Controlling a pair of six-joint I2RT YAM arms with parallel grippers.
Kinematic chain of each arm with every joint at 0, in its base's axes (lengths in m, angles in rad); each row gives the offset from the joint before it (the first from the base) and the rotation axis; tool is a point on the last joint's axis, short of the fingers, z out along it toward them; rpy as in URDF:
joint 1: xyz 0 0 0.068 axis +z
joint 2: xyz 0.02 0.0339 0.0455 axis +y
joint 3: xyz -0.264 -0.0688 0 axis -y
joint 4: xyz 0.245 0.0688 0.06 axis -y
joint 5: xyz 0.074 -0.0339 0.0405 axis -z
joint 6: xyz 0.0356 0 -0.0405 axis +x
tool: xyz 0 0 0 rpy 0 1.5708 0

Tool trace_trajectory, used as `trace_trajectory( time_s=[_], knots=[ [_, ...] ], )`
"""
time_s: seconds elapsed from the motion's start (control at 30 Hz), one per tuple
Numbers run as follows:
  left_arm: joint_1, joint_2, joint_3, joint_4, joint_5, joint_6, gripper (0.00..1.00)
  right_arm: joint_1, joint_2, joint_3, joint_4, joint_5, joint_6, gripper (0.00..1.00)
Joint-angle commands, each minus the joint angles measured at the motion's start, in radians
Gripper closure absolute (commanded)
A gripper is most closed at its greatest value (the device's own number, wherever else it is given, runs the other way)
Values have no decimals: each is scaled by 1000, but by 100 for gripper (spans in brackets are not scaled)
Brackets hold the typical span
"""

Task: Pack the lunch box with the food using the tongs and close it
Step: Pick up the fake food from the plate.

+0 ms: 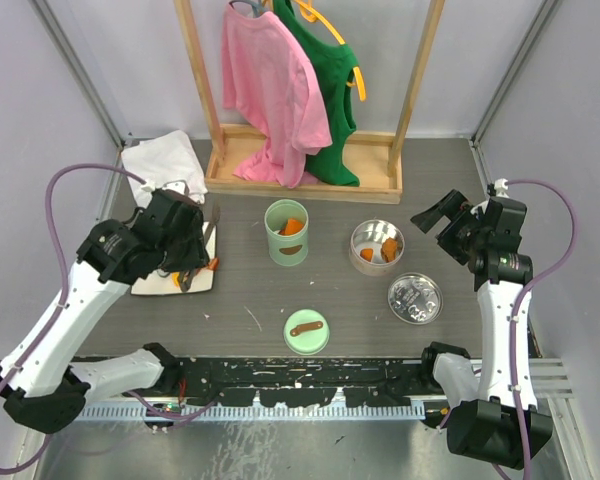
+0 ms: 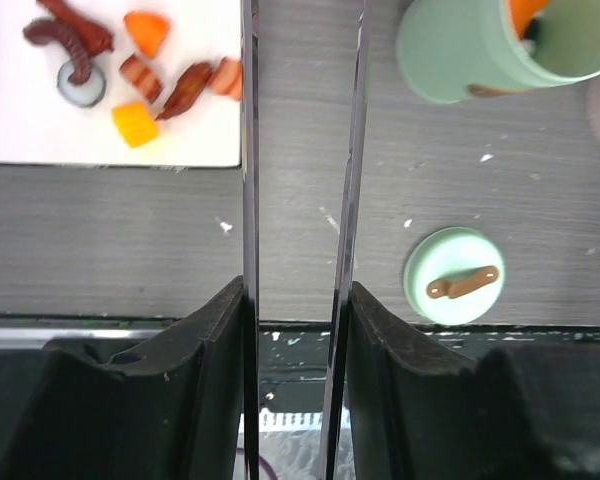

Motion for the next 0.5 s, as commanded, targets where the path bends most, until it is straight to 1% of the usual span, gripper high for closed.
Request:
trace_trajectory(
  time_s=[0.0, 0.17, 0.47],
  knots=[
    [25, 13, -77, -21, 34, -9, 60, -2, -19, 0, 48, -22, 12, 0],
    [37, 83, -138, -17, 89, 8, 60, -3, -24, -3, 47, -24, 11, 0],
    [65, 177, -140, -26, 103, 56, 60, -3, -22, -5, 48, -22, 4, 0]
  ],
)
